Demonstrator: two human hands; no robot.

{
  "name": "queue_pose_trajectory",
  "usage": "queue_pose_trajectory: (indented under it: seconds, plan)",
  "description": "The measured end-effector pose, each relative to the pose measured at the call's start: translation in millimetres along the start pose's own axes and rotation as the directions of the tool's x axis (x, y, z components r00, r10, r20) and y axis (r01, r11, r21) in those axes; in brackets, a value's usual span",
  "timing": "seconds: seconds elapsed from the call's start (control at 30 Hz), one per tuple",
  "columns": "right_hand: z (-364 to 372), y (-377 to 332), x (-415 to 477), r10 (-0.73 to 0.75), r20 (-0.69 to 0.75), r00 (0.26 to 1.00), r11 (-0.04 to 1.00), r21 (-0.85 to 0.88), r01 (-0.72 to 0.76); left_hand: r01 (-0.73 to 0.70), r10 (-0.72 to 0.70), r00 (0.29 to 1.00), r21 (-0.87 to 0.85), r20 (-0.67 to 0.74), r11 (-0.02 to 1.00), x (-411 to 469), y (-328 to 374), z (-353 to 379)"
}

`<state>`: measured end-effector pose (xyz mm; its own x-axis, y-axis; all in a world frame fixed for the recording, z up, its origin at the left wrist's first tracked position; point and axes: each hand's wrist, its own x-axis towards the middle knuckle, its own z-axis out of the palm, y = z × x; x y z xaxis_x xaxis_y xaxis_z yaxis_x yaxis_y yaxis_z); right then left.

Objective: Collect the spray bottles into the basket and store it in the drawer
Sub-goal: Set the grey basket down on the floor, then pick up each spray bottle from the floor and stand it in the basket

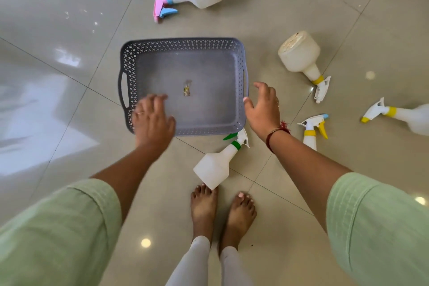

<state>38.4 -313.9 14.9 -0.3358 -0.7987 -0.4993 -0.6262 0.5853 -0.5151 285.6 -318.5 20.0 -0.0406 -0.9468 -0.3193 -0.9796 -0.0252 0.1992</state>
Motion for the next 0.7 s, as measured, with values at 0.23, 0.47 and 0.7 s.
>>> queue_pose_trajectory:
  seconds: [0.23,0.47,0.7]
  plan:
    - [-14.3,19.8,-34.0,0.076,-0.043,0.996,0.986,-0.147,-0.082,-0.143,0.166,0.905,-0.087,0.391,0.986,-81.8,82.2,39.7]
    - [-15.6,92.8,-48.2,0.224,-0.047,0.973,0.953,-0.201,-0.229,-0.152,0.022,0.788,0.159,0.615,0.975,-101.4,86.5,94.4]
    - [1.4,116.2,-79.2,0.286,0.049,0.957,0.951,-0.135,-0.277,-0.024,-0.028,0.771,0.072,0.636,0.997,-105.5,86.2,104.0]
